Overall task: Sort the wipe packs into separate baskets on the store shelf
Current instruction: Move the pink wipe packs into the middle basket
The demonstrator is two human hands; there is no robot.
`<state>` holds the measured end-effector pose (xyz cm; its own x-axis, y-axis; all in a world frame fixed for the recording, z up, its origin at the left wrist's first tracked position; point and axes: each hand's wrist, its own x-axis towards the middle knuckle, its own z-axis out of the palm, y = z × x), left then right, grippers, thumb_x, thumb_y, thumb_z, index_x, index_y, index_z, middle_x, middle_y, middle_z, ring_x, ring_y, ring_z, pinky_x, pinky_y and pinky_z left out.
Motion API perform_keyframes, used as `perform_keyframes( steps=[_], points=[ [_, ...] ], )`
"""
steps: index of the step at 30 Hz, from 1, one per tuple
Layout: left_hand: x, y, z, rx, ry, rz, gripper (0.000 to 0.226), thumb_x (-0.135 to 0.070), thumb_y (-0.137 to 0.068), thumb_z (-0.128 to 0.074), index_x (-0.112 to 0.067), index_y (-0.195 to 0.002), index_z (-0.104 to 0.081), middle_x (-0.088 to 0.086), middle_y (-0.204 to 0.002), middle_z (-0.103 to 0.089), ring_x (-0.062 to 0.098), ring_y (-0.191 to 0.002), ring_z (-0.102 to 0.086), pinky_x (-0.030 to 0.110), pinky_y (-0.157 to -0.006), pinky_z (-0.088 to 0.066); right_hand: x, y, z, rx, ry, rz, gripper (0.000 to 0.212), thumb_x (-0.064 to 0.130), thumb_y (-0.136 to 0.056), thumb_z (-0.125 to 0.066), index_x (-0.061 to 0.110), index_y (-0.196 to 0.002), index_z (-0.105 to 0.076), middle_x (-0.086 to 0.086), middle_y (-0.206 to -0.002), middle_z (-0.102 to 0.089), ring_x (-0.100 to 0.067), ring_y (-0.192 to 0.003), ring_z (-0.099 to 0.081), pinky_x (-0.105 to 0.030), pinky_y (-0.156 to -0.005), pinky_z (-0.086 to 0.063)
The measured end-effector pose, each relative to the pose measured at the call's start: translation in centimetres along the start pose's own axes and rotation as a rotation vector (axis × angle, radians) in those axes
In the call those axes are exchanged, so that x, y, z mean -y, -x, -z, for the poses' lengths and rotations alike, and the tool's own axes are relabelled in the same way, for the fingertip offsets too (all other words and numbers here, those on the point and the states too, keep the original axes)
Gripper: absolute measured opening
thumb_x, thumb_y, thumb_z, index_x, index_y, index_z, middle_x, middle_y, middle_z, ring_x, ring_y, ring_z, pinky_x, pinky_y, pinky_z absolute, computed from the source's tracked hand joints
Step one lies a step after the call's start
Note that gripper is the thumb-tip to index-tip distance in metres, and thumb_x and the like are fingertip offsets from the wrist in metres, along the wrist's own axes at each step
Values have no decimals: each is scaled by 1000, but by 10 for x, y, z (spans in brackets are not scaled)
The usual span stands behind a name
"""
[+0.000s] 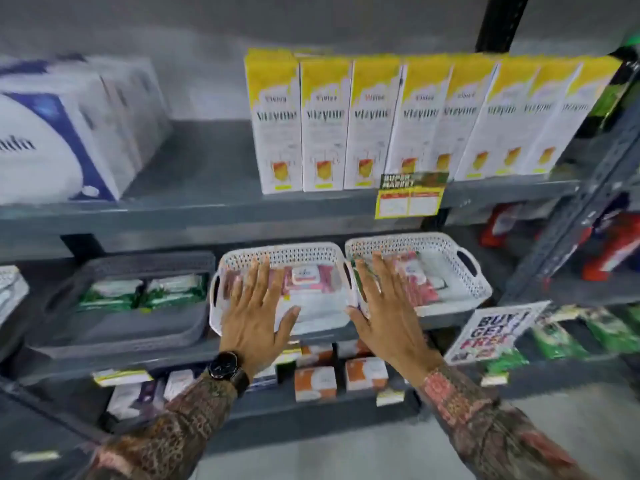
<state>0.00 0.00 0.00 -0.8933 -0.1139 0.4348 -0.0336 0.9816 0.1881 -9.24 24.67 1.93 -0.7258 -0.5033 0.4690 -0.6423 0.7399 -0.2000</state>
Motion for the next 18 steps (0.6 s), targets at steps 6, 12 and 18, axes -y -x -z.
perform_keyframes(
  steps=[6,12,18],
  points=[
    [35,-1,-51,195,-85,140,79,-63,-101,-18,-15,-164,-9,10,-172,-4,26,-160,2,44,-130,0,-60,-32,-34,275,75,-96,72,13,-95,-62,23,-161,-34,-5,-171,-25,-30,-158,-26,-47,-124,-33],
    [76,8,-60,290,-137,333,87,-69,-97,-4,-12,-162,4,8,-171,10,22,-159,13,47,-130,3,-92,-72,-37,601,187,-26,68,3,-86,-74,23,-148,-56,-3,-152,-55,-28,-131,-59,-43,-107,-51],
    [82,14,-69,288,-119,403,95,-71,-95,-3,-3,-161,-3,17,-170,0,27,-160,3,47,-130,0,-95,-79,-49,599,266,10,65,-7,-84,-69,22,-142,-60,-4,-138,-66,-26,-107,-70,-39,-89,-58]
  ],
)
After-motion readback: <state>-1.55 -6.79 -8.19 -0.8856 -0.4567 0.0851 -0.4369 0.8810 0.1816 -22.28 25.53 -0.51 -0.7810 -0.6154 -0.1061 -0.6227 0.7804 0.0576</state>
